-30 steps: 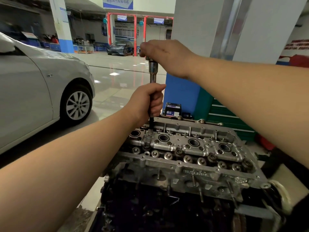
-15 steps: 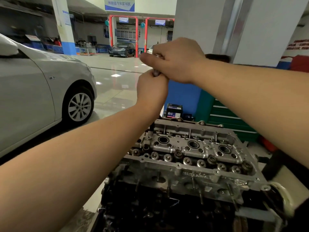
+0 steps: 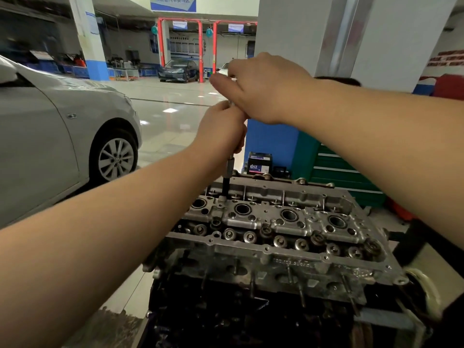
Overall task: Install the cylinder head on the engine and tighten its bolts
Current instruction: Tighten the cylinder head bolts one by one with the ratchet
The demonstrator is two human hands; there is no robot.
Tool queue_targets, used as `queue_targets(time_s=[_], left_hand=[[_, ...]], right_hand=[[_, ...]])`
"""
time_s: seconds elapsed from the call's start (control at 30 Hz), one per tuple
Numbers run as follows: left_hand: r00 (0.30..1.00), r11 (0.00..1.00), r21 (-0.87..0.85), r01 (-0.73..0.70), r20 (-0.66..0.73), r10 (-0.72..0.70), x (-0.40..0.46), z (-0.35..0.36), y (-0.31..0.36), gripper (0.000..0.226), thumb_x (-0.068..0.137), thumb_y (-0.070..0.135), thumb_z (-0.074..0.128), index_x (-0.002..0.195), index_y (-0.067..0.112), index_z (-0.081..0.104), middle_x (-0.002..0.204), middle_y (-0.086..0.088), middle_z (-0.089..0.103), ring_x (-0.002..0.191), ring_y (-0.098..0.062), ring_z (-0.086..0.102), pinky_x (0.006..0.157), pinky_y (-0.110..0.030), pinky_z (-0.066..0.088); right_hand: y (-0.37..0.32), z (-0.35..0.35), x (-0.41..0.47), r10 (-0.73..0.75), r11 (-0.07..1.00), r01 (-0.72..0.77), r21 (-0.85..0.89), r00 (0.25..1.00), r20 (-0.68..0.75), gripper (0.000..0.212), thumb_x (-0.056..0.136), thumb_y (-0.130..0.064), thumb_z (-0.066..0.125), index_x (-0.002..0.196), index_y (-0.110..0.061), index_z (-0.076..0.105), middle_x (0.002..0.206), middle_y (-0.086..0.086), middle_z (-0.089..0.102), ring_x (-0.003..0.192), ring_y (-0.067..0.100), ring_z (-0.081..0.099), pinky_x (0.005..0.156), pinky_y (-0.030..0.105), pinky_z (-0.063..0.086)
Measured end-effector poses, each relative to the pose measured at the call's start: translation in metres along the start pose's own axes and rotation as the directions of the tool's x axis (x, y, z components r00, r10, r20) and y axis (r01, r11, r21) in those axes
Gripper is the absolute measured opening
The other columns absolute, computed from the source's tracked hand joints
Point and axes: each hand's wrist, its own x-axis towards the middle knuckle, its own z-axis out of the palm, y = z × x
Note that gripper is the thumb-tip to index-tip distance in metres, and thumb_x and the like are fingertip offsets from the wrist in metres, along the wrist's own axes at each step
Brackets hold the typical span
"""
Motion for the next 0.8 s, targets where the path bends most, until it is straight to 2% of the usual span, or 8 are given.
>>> queue_targets(time_s=[0.1, 0.23, 0.33, 0.4, 0.47, 0.63, 0.7, 0.8], left_hand=[[0.976, 0.996, -0.046, -0.08, -0.208, 0.069, -0.01, 0.008, -0.009, 0.01, 0.089, 0.006, 0.051, 0.087, 0.01, 0.061, 0.063, -0.002, 0.056, 0.062, -0.023, 0.048, 0.063, -0.035, 0.038], [0.932, 0.979, 0.119, -0.168, -0.304, 0.197, -0.01, 0.013, -0.016, 0.011, 0.095, 0.011, 0.053, 0.087, 0.015, 0.059, 0.069, 0.005, 0.059, 0.062, -0.013, 0.045, 0.059, -0.032, 0.034], [0.935, 0.991, 0.091, -0.097, -0.334, 0.122, 0.002, 0.015, -0.012, 0.027, 0.089, 0.005, 0.048, 0.065, 0.016, 0.044, 0.042, 0.009, 0.037, 0.059, -0.021, 0.027, 0.058, -0.032, 0.022], [0.968, 0.998, 0.03, -0.052, -0.243, 0.058, 0.002, 0.018, -0.009, 0.027, 0.084, 0.012, 0.055, 0.063, 0.019, 0.039, 0.044, 0.011, 0.028, 0.061, -0.022, 0.024, 0.061, -0.04, 0.022], [0.985, 0.999, -0.024, -0.025, -0.17, 0.02, 0.001, 0.017, -0.008, 0.021, 0.076, 0.016, 0.059, 0.065, 0.02, 0.041, 0.05, 0.008, 0.027, 0.059, -0.021, 0.022, 0.06, -0.042, 0.02], [0.993, 0.999, -0.048, -0.003, -0.115, -0.002, 0.0, 0.003, -0.003, 0.009, 0.059, 0.011, 0.044, 0.068, 0.01, 0.048, 0.055, -0.008, 0.032, 0.051, -0.021, 0.025, 0.048, -0.026, 0.019], [0.996, 0.995, -0.094, 0.038, 0.09, -0.029, 0.004, -0.007, -0.007, 0.025, 0.075, 0.005, 0.047, 0.056, 0.02, 0.041, 0.05, -0.001, 0.025, 0.046, -0.018, 0.018, 0.048, -0.023, 0.017], [0.919, 0.976, -0.168, 0.137, 0.39, -0.062, 0.013, -0.026, -0.011, 0.046, 0.093, 0.006, 0.039, 0.053, 0.027, 0.035, 0.053, 0.004, 0.016, 0.049, -0.016, 0.009, 0.049, -0.025, 0.013]], right_hand=[[-0.021, -0.002, 0.006, 0.05, 0.975, -0.062, -0.214, 0.997, -0.063, 0.058, 0.105, -0.063, 0.023, 0.07, -0.02, 0.043, 0.072, 0.001, 0.043, 0.06, 0.019, 0.04, 0.053, 0.03, 0.022], [-0.032, 0.0, 0.012, 0.081, 0.973, -0.106, -0.203, 0.989, -0.127, 0.054, 0.099, -0.066, 0.028, 0.068, -0.023, 0.041, 0.071, -0.001, 0.045, 0.059, 0.017, 0.041, 0.054, 0.029, 0.022], [-0.021, 0.013, 0.015, 0.073, 0.991, -0.063, 0.115, 0.994, -0.086, 0.059, 0.096, -0.071, 0.038, 0.074, -0.02, 0.057, 0.073, -0.003, 0.059, 0.071, 0.02, 0.055, 0.065, 0.036, 0.036], [-0.01, 0.018, 0.009, 0.067, 0.793, -0.045, 0.607, 0.998, -0.014, 0.052, 0.102, -0.055, 0.052, 0.076, -0.012, 0.067, 0.076, 0.001, 0.067, 0.076, 0.016, 0.06, 0.084, 0.045, 0.048], [-0.001, 0.023, 0.007, 0.056, 0.67, -0.029, 0.742, 0.998, -0.011, 0.052, 0.105, -0.044, 0.054, 0.078, -0.002, 0.068, 0.08, 0.01, 0.066, 0.077, 0.018, 0.058, 0.089, 0.046, 0.05], [-0.018, 0.016, 0.014, 0.128, 0.975, -0.102, 0.196, 0.984, -0.126, 0.061, 0.1, -0.063, 0.033, 0.064, -0.016, 0.048, 0.061, 0.002, 0.047, 0.059, 0.021, 0.043, 0.055, 0.031, 0.023], [-0.025, 0.007, 0.015, 0.222, 0.968, -0.233, -0.093, 0.968, -0.121, 0.065, 0.095, -0.073, 0.023, 0.074, -0.017, 0.047, 0.066, 0.0, 0.041, 0.063, 0.024, 0.043, 0.054, 0.031, 0.019], [-0.032, 0.001, 0.011, 0.165, 0.926, -0.195, -0.323, 0.979, -0.118, 0.075, 0.091, -0.083, 0.016, 0.069, -0.017, 0.045, 0.069, 0.003, 0.043, 0.058, 0.021, 0.04, 0.052, 0.033, 0.019]])
